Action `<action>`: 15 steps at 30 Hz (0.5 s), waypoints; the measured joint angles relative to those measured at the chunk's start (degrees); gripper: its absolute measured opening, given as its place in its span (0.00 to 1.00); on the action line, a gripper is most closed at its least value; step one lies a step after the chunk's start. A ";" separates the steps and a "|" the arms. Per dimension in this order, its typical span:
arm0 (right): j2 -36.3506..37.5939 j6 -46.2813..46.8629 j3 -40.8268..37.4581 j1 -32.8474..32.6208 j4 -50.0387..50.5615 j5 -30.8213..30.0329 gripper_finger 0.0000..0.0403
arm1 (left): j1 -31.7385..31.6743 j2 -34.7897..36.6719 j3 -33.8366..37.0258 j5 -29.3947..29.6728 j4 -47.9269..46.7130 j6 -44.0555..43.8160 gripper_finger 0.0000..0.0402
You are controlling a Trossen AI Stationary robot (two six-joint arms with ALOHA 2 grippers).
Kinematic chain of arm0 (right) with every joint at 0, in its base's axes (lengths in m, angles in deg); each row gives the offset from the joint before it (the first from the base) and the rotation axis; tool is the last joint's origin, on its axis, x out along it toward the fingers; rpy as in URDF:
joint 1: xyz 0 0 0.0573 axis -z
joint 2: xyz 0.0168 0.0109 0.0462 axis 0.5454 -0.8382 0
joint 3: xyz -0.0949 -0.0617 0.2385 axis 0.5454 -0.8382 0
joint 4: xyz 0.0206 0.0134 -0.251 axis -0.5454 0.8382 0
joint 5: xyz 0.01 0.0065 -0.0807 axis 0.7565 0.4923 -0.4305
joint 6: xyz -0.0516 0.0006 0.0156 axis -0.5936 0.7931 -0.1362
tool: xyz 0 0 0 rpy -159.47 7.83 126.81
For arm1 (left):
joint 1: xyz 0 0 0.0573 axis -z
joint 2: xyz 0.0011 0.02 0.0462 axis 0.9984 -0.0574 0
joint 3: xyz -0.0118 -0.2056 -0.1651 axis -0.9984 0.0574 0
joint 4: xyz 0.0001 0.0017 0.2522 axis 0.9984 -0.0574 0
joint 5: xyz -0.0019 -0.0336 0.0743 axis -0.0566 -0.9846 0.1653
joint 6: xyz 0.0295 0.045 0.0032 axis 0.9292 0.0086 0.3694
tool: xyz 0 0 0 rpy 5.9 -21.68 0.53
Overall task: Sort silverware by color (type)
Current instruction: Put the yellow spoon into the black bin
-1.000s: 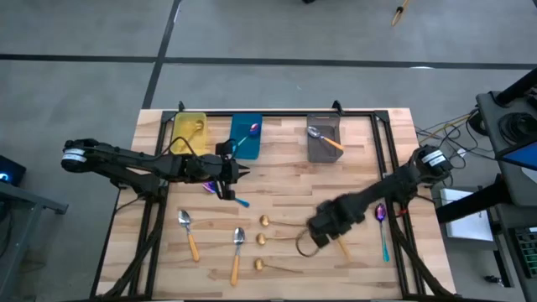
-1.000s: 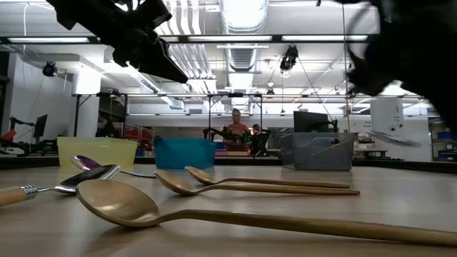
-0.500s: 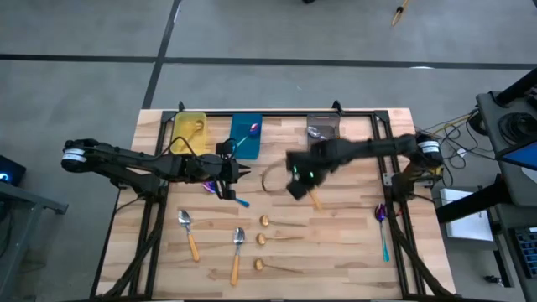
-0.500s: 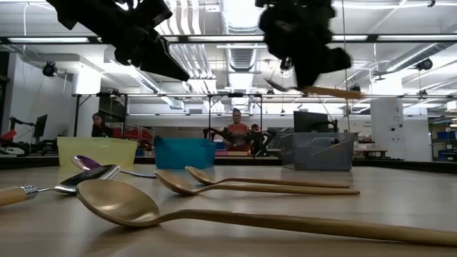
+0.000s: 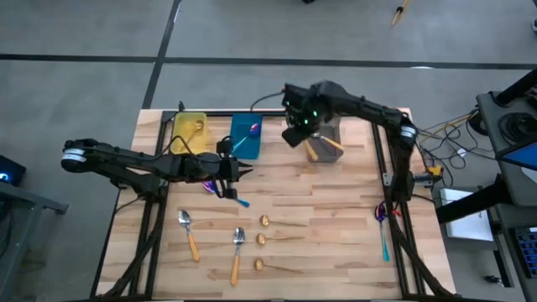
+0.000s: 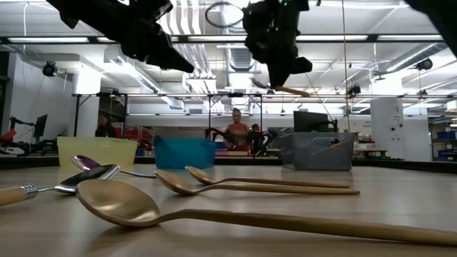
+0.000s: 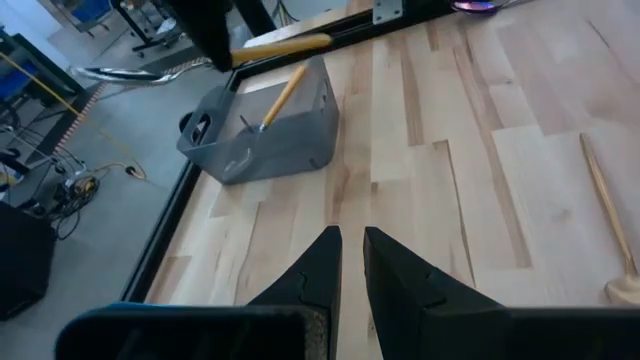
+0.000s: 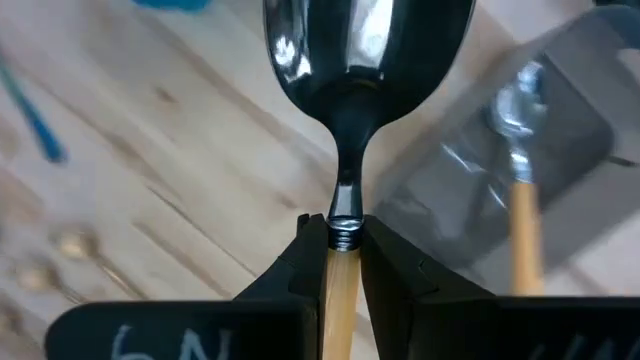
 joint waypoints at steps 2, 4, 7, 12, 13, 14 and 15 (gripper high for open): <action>-3.34 -3.50 4.16 2.17 5.05 0.03 0.08 | -0.01 0.00 0.00 1.27 0.08 -0.02 0.07; -6.65 -6.36 7.47 4.14 7.42 0.15 0.08 | -0.01 0.00 0.00 3.71 0.12 -0.11 0.07; -9.22 -9.33 8.89 7.04 7.53 6.05 0.08 | -0.04 0.00 0.00 7.85 0.06 -0.34 0.07; -11.64 -13.14 9.30 10.14 7.59 11.49 0.08 | -0.26 0.04 0.00 8.91 -0.62 -0.59 0.07; -11.94 -13.64 9.28 10.52 7.53 11.48 0.08 | -0.26 0.04 0.00 8.91 -0.72 -0.61 0.07; -12.06 -14.30 9.26 10.94 7.49 11.46 0.08 | -0.31 0.04 0.00 8.91 -0.78 -0.63 0.07; -12.08 -14.83 9.19 11.29 7.50 11.31 0.08 | -0.34 0.04 0.00 8.91 -0.77 -0.68 0.07</action>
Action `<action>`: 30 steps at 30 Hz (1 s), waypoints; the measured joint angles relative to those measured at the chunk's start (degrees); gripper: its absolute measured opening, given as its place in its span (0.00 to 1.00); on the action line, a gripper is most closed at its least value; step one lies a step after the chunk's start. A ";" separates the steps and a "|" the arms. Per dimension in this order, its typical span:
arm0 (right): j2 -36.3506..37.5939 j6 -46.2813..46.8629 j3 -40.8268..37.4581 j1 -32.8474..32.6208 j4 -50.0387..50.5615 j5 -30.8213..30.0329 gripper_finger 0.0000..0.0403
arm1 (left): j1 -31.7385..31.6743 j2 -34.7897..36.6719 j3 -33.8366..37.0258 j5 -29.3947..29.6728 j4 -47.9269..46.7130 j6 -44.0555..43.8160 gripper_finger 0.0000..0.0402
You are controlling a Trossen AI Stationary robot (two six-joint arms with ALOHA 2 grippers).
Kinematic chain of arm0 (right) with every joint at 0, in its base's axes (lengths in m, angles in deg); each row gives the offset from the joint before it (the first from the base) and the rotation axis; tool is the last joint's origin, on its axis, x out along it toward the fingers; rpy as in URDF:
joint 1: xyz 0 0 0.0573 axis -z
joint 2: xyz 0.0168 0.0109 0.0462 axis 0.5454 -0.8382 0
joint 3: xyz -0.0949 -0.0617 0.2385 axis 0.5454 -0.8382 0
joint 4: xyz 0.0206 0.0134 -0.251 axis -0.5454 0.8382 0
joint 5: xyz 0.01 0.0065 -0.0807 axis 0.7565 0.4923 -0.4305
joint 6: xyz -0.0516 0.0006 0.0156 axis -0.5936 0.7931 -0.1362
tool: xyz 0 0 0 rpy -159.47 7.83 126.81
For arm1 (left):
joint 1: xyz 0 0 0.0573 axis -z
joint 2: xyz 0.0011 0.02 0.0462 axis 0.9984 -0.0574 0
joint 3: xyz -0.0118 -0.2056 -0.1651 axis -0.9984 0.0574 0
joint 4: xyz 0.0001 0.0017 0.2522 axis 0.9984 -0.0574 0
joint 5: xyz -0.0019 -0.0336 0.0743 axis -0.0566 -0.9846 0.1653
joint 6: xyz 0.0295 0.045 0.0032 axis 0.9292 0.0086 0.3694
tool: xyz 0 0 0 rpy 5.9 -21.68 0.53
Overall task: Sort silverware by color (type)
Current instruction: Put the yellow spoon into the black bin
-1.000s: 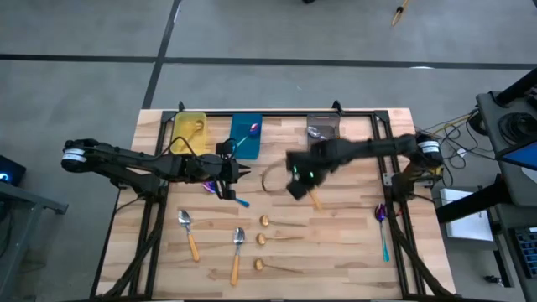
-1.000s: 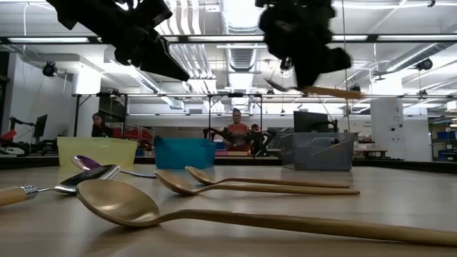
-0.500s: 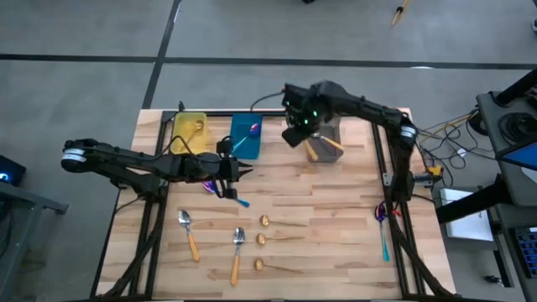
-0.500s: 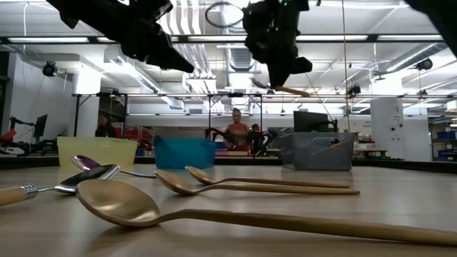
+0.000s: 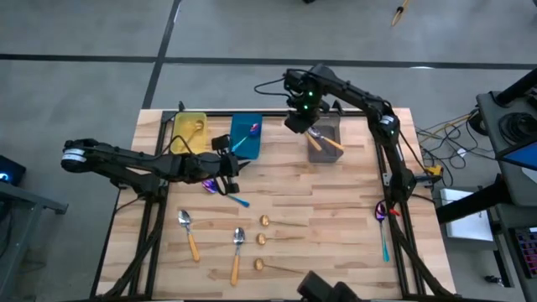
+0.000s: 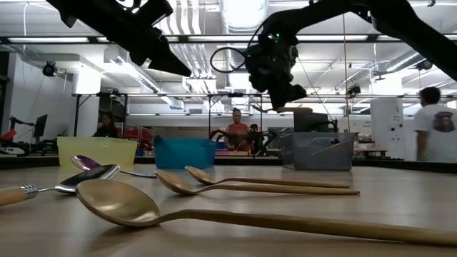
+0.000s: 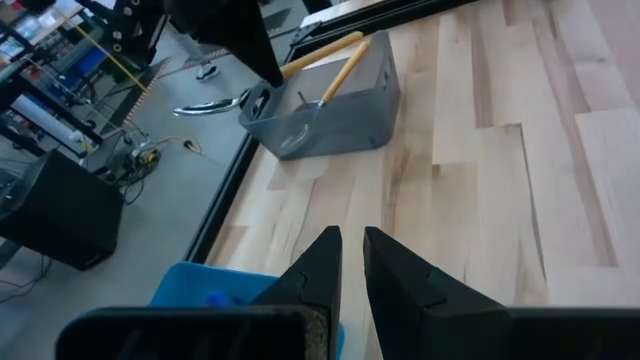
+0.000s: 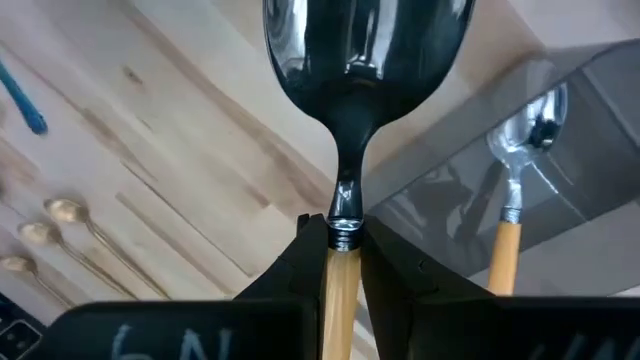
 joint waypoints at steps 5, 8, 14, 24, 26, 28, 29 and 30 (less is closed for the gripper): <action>1.53 -3.27 -2.73 1.10 -0.04 -4.17 0.08 | -0.07 0.00 0.00 0.00 -0.41 -0.06 0.07; 3.52 -3.88 -5.75 1.78 -0.08 -5.37 0.08 | -0.07 0.00 0.00 0.00 -0.41 -0.06 0.07; 7.40 -2.92 -14.95 4.17 0.05 -9.89 0.08 | -0.07 0.00 0.00 -0.07 -0.34 -0.06 0.07; 7.79 -1.79 -25.14 6.23 0.03 -9.91 0.08 | -0.07 0.00 0.00 -0.11 -0.25 -0.06 0.07; 6.99 -2.29 -25.83 6.16 -0.02 -9.91 0.08 | -0.07 0.00 0.00 -0.11 -0.25 -0.06 0.07; 6.41 -2.52 -26.24 6.16 -0.11 -9.91 0.08 | -0.07 0.00 0.00 -0.11 -0.25 -0.06 0.07; 6.31 -2.54 -26.51 6.16 -0.16 -9.93 0.08 | -0.07 0.00 0.00 -0.11 -0.25 -0.05 0.07; 6.17 -2.54 -26.59 6.16 -0.16 -9.97 0.08 | -0.07 0.00 0.00 -0.11 -0.27 -0.06 0.07</action>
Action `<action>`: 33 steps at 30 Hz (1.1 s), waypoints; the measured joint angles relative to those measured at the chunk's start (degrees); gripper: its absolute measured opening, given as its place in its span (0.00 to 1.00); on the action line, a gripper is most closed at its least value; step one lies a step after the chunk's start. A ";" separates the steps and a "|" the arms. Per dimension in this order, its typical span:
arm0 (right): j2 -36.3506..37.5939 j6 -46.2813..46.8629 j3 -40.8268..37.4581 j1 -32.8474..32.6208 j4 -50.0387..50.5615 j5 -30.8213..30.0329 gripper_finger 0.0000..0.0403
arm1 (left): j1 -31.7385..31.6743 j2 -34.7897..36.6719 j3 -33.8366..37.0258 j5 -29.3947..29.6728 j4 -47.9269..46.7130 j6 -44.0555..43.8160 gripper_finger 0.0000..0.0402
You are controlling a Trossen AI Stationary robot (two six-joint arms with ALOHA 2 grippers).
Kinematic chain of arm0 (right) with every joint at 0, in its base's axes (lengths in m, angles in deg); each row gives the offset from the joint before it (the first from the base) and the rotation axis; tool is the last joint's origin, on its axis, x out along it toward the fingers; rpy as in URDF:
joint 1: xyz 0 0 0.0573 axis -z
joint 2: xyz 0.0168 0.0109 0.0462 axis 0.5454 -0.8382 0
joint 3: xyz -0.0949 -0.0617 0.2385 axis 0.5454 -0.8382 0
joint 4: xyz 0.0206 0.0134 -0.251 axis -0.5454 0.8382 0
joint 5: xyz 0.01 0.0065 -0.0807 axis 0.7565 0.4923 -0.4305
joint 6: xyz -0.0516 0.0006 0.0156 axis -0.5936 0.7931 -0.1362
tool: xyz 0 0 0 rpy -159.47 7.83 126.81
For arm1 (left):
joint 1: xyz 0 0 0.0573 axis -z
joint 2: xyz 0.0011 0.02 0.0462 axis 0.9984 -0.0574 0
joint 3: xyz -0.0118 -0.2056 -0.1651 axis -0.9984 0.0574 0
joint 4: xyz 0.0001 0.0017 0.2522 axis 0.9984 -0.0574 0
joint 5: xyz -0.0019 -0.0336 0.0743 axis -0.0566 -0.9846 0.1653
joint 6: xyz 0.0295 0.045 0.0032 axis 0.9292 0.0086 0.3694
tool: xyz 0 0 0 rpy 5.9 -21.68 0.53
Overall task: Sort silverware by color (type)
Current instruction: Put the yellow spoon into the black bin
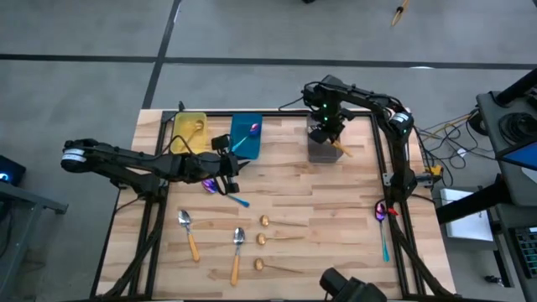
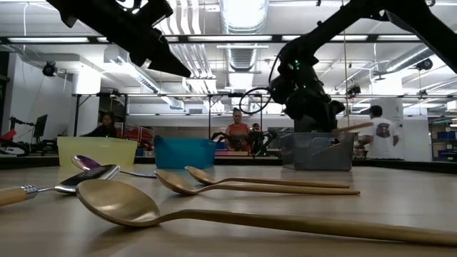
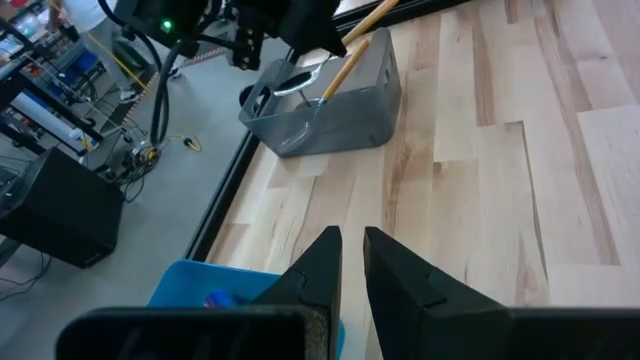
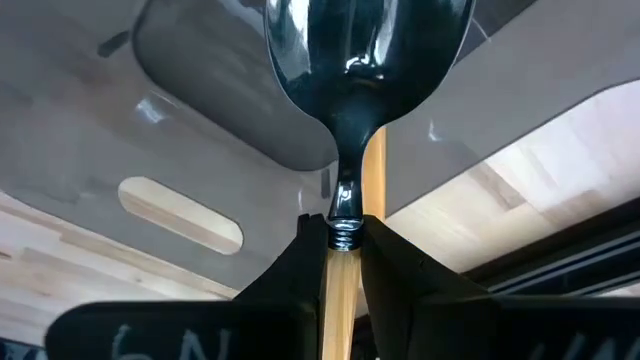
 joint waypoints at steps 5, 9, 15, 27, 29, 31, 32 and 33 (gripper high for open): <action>-0.55 0.01 0.10 0.00 -0.40 -2.34 0.08 | 0.00 0.00 0.00 -0.02 0.00 0.02 0.07; -0.60 0.01 0.11 0.00 -1.72 -3.06 0.08 | 0.00 0.00 0.00 -0.02 0.02 0.01 0.07; -0.62 0.02 0.24 0.00 -3.83 -3.01 0.10 | 0.00 0.00 0.00 -0.02 0.01 0.00 0.07; -0.66 0.21 0.22 -0.02 -4.90 -2.89 0.25 | 0.00 -0.02 0.00 -0.04 0.02 0.02 0.07; -0.66 0.22 0.22 -0.02 -4.90 -2.89 0.26 | 0.00 -0.02 0.00 -0.04 0.01 0.02 0.07; -0.58 0.82 0.28 -0.02 -4.74 -2.88 0.27 | 0.00 -0.02 0.00 -0.04 0.02 0.02 0.07; -0.42 1.25 0.55 -0.02 -4.51 -2.87 0.28 | 0.00 -0.02 0.00 -0.04 0.02 0.02 0.07; -0.18 1.83 0.94 -0.02 -4.55 -2.88 0.28 | 0.00 -0.02 0.00 -0.04 0.00 0.02 0.07</action>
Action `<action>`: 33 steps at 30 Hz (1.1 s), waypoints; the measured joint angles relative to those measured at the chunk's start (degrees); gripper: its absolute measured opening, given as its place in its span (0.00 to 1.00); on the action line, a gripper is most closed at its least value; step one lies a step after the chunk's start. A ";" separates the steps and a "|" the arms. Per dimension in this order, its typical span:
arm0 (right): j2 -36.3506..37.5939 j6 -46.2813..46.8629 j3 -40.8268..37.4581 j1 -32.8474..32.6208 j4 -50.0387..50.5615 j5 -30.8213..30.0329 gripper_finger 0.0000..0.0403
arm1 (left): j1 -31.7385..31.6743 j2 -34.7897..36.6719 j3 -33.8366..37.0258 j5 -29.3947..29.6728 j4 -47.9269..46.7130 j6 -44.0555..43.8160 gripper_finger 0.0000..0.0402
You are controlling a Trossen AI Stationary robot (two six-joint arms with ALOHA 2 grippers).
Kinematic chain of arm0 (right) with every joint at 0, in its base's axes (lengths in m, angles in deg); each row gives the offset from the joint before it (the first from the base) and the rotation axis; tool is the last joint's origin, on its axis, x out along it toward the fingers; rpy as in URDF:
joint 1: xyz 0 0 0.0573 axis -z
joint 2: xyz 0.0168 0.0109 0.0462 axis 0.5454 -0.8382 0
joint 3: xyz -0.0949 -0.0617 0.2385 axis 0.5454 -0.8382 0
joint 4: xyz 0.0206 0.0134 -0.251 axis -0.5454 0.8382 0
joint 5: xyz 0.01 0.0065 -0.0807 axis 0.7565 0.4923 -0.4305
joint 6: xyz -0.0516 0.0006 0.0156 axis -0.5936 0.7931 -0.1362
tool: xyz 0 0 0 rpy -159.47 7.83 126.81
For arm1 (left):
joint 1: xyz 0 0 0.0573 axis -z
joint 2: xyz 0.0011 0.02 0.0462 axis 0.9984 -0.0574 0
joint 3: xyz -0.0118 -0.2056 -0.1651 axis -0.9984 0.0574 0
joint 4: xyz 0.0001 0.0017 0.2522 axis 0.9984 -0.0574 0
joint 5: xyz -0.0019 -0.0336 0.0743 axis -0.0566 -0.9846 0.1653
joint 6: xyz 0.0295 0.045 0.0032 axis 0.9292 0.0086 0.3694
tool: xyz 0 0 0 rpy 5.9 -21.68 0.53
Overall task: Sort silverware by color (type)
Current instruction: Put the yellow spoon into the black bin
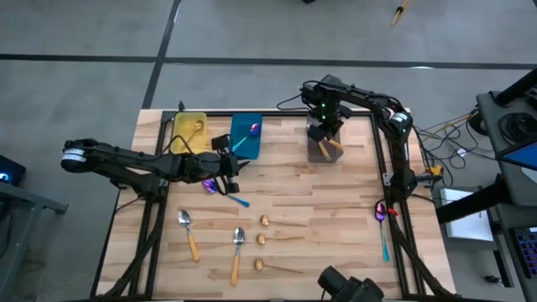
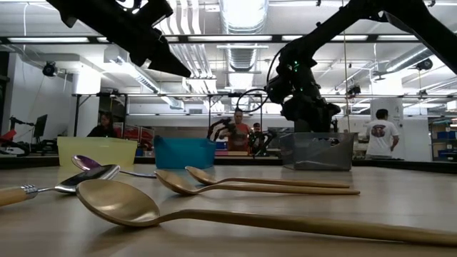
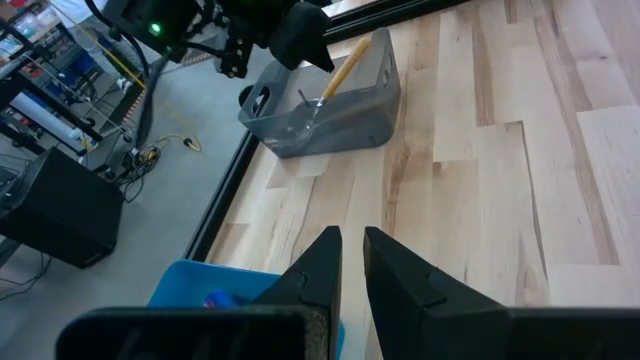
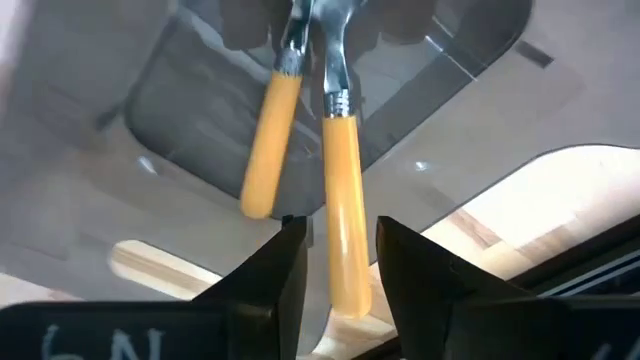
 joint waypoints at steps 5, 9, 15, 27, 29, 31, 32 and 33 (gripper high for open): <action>3.05 1.21 1.08 -0.77 -1.27 -0.08 0.27 | 0.00 0.00 0.00 0.00 -0.02 -0.36 0.07; 7.48 1.81 0.51 -3.11 -5.03 -0.05 0.25 | 0.00 0.00 0.00 -0.02 -0.63 -2.82 0.07; 17.26 2.92 -4.74 -9.25 -17.64 -0.06 0.21 | 0.11 0.00 0.00 -0.15 -7.37 -14.88 0.07; 36.36 6.46 -26.14 -25.21 -52.07 -0.33 0.19 | 0.22 -0.02 0.00 -7.53 -27.13 -39.18 0.07; 38.45 6.38 -29.03 -27.68 -56.15 -1.35 0.19 | 0.22 -0.02 0.00 -11.03 -29.89 -43.83 0.07; 40.08 6.29 -31.52 -29.93 -58.76 -3.22 0.18 | 0.22 -0.02 0.00 -15.12 -32.51 -47.80 0.07; 40.85 6.15 -32.67 -30.87 -59.76 -4.23 0.18 | 0.22 -0.02 0.00 -17.14 -33.72 -49.54 0.07; 41.46 5.86 -33.83 -31.71 -60.77 -5.26 0.18 | 0.24 -0.02 0.00 -19.28 -34.94 -51.07 0.07</action>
